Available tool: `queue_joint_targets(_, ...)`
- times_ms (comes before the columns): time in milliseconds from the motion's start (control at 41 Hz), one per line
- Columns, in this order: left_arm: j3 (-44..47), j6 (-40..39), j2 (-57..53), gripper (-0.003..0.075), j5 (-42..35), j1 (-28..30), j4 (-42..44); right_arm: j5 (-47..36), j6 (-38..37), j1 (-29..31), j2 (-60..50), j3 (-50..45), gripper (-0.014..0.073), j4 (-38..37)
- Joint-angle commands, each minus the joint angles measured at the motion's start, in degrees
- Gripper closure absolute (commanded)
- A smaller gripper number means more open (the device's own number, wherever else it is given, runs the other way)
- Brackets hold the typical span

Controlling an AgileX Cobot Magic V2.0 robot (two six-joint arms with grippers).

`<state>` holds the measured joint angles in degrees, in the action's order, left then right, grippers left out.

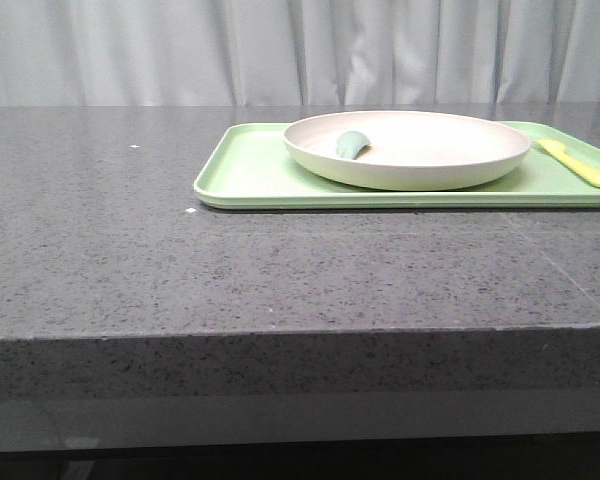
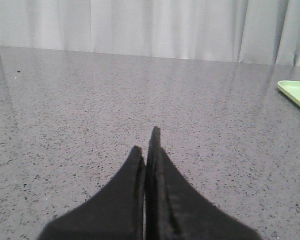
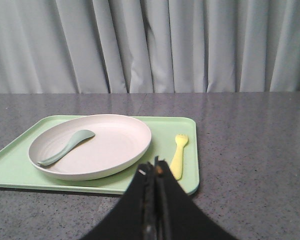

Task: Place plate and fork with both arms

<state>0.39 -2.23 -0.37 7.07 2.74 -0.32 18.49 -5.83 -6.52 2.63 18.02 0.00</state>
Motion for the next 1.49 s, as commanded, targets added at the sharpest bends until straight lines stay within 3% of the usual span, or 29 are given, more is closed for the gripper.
queue_joint_targets(0, 0.11, -0.65, -1.25, 0.0738, -5.20, 0.07, -0.41, -4.98, 0.43, -0.05, 0.66, 1.50, 0.0658, -0.75)
queue_joint_targets(391, 0.11, -0.65, -1.25, 0.0738, -5.20, 0.07, -0.41, -5.39, 0.43, -0.05, 0.66, 0.72, 0.0658, -1.20)
queue_joint_targets(830, 0.11, -0.65, -1.14, 0.0738, -5.20, 0.07, -0.41, -10.93, 0.43, 2.59, -2.63, -19.19, 0.0658, -1.14)
queue_joint_targets(1465, 0.11, -0.65, -1.14, 0.0738, -5.20, 0.07, -0.41, -8.64, 0.43, 2.99, -4.28, -19.39, 0.0658, -1.14)
